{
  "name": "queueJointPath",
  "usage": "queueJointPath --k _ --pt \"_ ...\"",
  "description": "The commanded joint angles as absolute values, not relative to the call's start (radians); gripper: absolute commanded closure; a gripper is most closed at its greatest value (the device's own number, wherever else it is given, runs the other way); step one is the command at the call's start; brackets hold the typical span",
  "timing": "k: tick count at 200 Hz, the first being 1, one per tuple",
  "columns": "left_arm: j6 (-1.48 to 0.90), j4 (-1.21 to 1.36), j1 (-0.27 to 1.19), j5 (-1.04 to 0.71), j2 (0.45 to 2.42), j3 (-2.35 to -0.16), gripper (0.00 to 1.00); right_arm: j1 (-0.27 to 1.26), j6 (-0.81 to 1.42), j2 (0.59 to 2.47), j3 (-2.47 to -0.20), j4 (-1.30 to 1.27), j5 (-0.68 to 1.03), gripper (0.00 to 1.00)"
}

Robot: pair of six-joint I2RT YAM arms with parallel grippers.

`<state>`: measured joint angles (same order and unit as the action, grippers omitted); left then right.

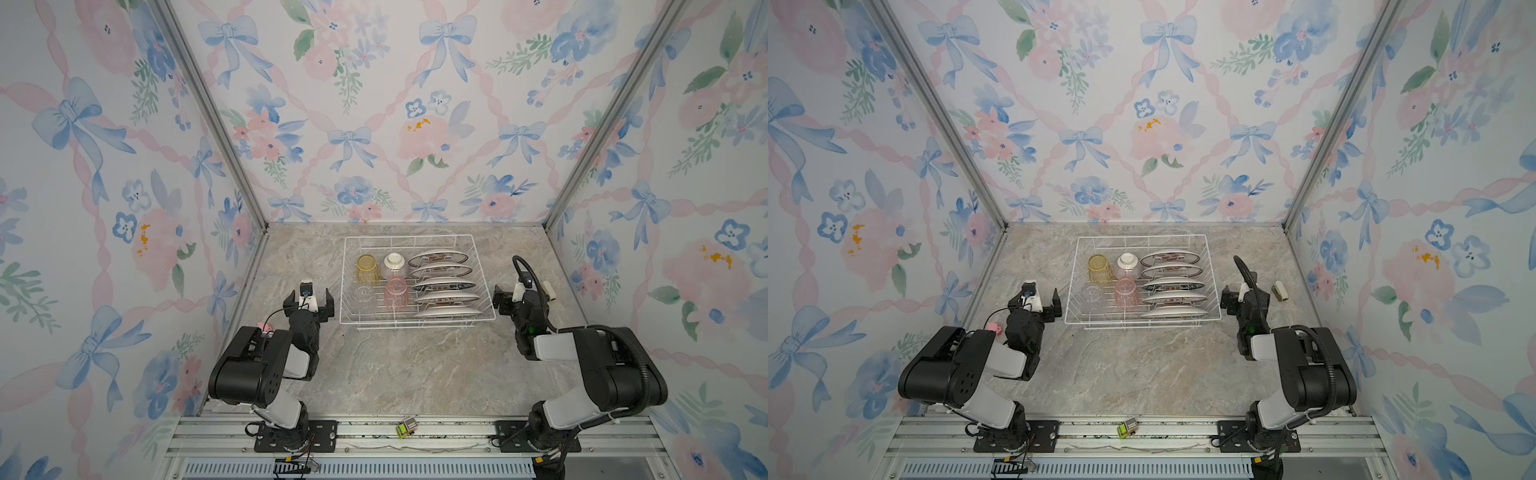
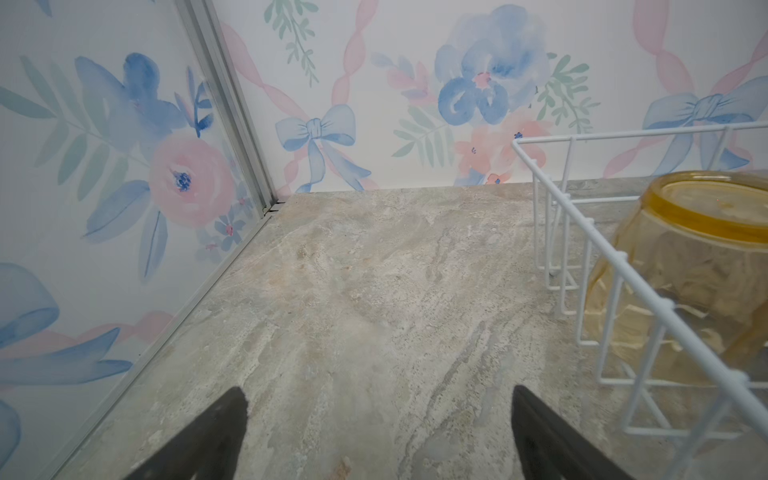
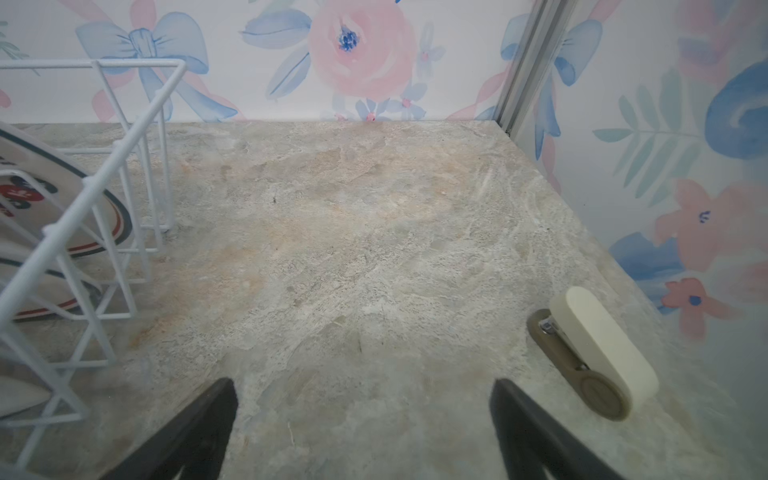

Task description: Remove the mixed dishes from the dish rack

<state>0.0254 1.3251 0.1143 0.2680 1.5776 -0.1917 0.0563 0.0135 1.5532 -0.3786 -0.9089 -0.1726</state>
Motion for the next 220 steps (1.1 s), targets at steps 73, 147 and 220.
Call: queueJointPath --k 73,147,220 --pt "0.012 1.283 0.092 0.220 1.580 -0.216 0.02 0.066 0.004 1.547 -0.390 -0.908 -0.179 0.03" --pt "0.004 1.253 0.074 0.177 1.577 -0.229 0.17 0.064 0.004 1.546 -0.389 -0.907 -0.177 0.03" --pt "0.001 1.249 0.069 0.166 1.574 -0.229 0.31 0.062 0.003 1.546 -0.390 -0.908 -0.175 0.03"
